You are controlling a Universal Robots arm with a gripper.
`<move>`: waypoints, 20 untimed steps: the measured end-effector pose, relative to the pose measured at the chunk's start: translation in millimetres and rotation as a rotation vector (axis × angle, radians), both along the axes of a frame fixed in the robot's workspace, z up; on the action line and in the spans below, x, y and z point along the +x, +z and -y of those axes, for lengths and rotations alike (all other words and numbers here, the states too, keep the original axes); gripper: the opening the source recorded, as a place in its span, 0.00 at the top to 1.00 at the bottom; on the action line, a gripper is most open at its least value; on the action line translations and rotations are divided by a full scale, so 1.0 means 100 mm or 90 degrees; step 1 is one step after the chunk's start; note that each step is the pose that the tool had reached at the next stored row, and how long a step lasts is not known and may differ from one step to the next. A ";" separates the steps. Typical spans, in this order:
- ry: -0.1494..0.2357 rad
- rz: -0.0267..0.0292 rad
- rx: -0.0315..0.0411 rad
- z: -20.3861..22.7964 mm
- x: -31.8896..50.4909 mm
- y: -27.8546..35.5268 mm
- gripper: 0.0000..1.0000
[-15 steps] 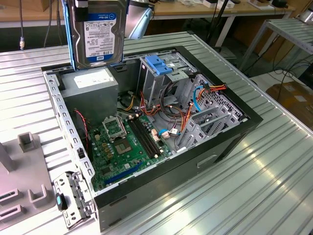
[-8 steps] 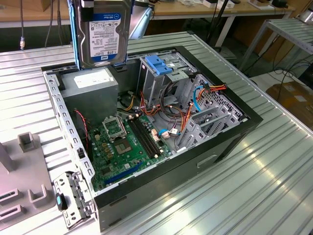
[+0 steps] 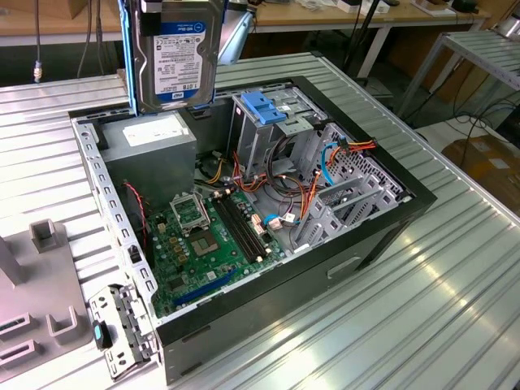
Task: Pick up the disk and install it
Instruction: 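Pick up the disk, then insert the disk into the insertion slot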
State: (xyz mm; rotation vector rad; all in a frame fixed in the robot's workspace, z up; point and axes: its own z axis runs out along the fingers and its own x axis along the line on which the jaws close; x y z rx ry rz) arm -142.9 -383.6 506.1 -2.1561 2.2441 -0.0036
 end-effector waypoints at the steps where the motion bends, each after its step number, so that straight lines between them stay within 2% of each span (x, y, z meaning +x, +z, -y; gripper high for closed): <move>1: 0.000 0.0000 0.0000 0.000 0.000 0.000 0.63; 11: -0.003 0.0000 0.0000 0.001 0.000 0.000 0.63; 20: -0.003 0.0000 0.0000 0.034 0.000 0.000 0.63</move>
